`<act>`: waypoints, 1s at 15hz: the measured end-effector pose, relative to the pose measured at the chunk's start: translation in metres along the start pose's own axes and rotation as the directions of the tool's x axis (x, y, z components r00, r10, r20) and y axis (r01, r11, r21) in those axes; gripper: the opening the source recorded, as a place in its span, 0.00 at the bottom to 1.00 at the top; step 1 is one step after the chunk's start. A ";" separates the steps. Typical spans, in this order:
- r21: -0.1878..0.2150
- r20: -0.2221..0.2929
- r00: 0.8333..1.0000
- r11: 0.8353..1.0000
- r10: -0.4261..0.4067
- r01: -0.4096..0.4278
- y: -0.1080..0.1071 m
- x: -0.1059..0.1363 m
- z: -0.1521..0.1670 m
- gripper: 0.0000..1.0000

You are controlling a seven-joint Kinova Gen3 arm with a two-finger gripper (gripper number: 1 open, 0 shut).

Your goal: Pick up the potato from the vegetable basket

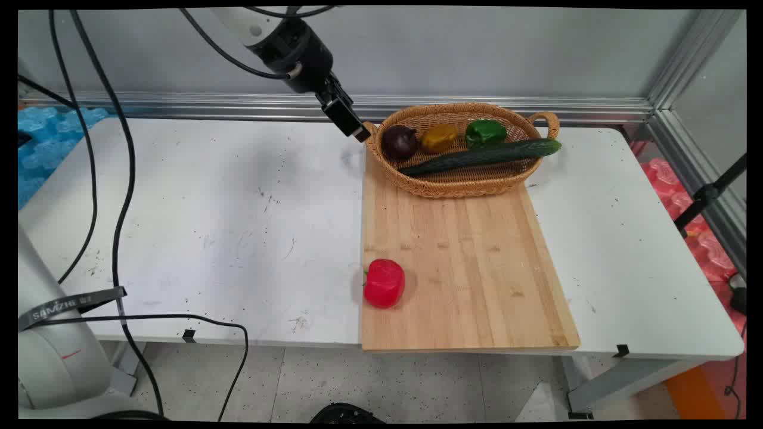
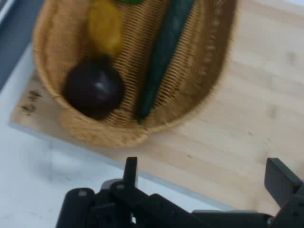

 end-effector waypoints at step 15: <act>0.070 -0.133 0.988 0.993 -0.080 0.090 -0.055 0.038 0.112 1.00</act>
